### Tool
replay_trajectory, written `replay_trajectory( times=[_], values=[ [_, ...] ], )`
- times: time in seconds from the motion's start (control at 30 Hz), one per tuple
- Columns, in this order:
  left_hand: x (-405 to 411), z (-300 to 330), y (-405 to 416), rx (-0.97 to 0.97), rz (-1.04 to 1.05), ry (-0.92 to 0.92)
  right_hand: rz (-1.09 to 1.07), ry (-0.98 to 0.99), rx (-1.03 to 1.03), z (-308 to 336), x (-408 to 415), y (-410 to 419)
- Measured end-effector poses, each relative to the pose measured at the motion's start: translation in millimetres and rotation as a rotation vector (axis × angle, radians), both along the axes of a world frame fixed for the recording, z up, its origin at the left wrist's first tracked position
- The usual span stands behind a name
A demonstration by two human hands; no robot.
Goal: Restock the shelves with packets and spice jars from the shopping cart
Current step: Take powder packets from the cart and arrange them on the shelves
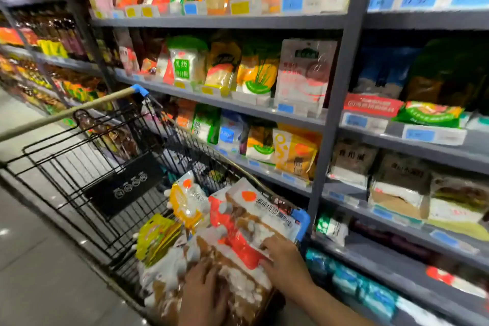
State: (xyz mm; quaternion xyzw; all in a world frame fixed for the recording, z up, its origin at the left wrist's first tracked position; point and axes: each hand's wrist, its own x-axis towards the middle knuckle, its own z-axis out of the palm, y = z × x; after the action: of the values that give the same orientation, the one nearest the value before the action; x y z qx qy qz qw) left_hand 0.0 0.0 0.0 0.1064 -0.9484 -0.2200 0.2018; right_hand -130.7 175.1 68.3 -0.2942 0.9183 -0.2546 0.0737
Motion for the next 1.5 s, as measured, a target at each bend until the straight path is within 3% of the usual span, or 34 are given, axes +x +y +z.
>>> replay_trajectory(
  times=[0.17, 0.37, 0.5, 0.63, 0.8, 0.9, 1.03, 1.17, 1.23, 1.33, 1.5],
  values=[
    [-3.0, 17.5, 6.9, 0.106, 0.154, -0.188, -0.092, -0.058, 0.044, -7.5, -19.3, -12.1],
    [-27.6, 45.4, 35.5, 0.347, 0.157, -0.152, -0.027, -0.046, 0.310, -10.4, -36.8, -12.3],
    [-50.3, 56.5, 50.6, 0.609, 0.207, -0.123, -0.026, -0.083, 0.260, -23.9, -42.1, -5.3],
    [-71.9, 53.9, 59.5, 0.798, 0.233, -0.124, 0.088, 0.173, 0.225, -20.4, -35.6, 7.1],
    [-92.5, 50.8, 65.2, 1.044, 0.288, -0.128, 0.004, 0.280, 0.004, -10.2, -31.7, 6.3],
    [-101.0, 57.0, 67.5, 1.212, 0.353, -0.013, 0.069, 0.389, -0.088, -11.4, -6.9, 2.9],
    [-82.6, 58.9, 56.1, 1.117, 0.547, 0.182, 0.204, 0.412, -0.164, -16.1, 22.8, -12.3],
    [-48.0, 71.3, 23.2, 1.057, 0.568, 0.240, 0.113, 0.271, -0.311, -8.7, 13.0, -19.7],
    [-31.5, 78.1, 5.2, 1.059, 0.587, 0.268, 0.049, 0.177, -0.208, -14.1, -7.4, -17.4],
    [-11.7, 85.0, -8.8, 1.039, 0.589, 0.256, 0.101, 0.033, 0.113, -21.4, -32.8, -16.6],
    [-0.4, 75.0, 0.4, 1.131, 0.621, 0.221, 0.192, 0.162, 0.380, -31.5, -39.0, -21.6]
  ],
)
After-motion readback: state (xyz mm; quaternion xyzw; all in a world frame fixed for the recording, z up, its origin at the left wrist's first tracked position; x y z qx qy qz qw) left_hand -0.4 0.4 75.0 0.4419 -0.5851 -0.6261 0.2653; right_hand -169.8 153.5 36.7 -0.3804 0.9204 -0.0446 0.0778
